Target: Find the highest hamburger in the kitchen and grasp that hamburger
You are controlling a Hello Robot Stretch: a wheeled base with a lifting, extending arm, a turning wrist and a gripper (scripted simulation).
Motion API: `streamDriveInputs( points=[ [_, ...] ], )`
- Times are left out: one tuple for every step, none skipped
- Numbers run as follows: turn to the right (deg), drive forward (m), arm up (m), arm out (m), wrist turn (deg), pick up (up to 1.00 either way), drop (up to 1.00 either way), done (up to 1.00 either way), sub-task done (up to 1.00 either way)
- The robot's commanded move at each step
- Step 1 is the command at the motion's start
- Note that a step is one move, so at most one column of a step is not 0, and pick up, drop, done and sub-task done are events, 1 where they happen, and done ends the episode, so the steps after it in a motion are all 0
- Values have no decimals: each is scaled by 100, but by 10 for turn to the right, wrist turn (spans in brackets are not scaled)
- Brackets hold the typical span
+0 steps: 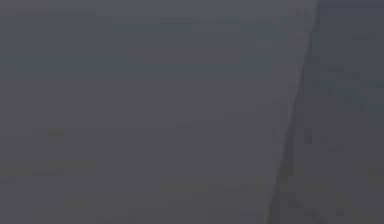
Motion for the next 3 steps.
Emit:
streamDriveInputs(
  points=[
    [-450,0,0,0,0,0,0,0,0],
    [-450,0,0,0,0,0,0,0,0],
    [-450,0,0,0,0,0,0,0,0]
  ],
)
